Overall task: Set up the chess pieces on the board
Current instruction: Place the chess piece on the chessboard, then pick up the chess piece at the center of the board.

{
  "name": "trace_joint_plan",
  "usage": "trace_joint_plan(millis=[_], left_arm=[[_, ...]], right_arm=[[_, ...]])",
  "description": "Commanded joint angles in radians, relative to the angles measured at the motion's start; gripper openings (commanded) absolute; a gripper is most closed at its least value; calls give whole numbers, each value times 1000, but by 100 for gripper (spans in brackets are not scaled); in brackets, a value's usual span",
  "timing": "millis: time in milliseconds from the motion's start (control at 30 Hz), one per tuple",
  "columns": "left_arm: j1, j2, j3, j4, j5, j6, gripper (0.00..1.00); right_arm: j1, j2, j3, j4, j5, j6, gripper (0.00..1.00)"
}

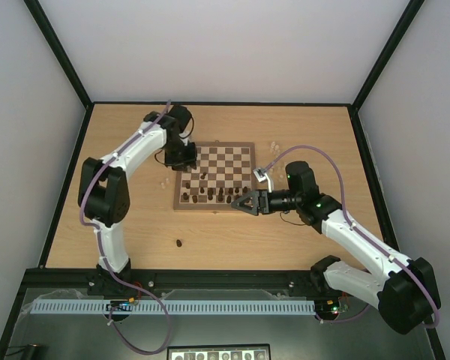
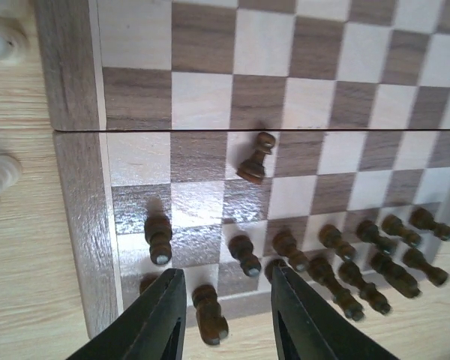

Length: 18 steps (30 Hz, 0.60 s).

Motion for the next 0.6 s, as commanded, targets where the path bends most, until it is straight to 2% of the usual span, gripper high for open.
trace_joint_plan(millis=[0,100,200,333,367,433,567], left_arm=[[4,-149,35,-7,-17,-23,36],[-17,-305,-59,87,-30,-55,45],[-39,-472,-216,200,-32,-89,50],[-47,-692,-445,341,-27,-122,59],[-46,-738,-498,363,-32,-126,65],[-46,-821,-550,386,-51,-126,97],[-45,-987,-617,419,-94,-127,99]], right_arm=[[-3,10,3,-19,6,-23,77],[-3,21,16,-58,54,-56,77],[25,20,39,-120,128,-98,73],[204,40,98,-205,353,-121,67],[256,53,114,-221,422,-120,66],[360,89,141,-248,556,-119,65],[547,208,213,-296,798,-102,65]])
